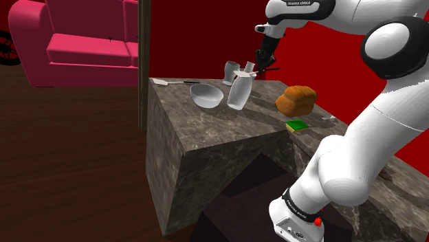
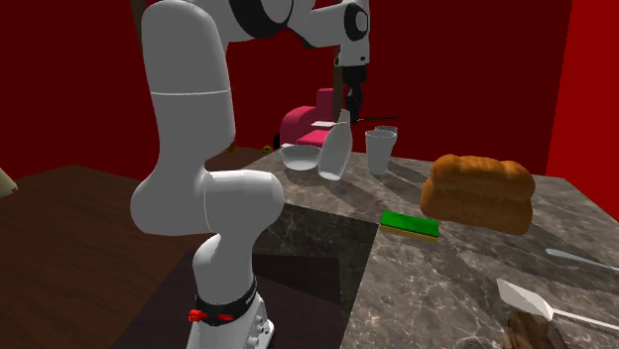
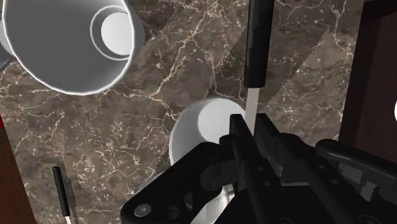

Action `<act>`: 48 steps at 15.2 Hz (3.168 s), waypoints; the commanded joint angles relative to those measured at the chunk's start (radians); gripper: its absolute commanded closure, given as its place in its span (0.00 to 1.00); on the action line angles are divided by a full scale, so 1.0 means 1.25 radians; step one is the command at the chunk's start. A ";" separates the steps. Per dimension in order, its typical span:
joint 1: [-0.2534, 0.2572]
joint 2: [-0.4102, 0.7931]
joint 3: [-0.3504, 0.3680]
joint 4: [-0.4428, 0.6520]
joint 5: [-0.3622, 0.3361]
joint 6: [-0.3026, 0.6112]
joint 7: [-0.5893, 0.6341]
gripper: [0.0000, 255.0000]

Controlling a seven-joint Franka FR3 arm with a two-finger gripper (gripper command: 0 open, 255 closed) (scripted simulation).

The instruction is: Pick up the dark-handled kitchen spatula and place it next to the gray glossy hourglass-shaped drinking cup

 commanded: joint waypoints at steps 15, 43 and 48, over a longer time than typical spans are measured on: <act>-0.075 0.197 -0.035 0.063 0.144 0.085 -0.135 1.00; -0.118 0.305 0.022 -0.127 0.233 0.358 -0.181 1.00; -0.132 0.301 0.038 -0.127 0.224 0.359 -0.176 1.00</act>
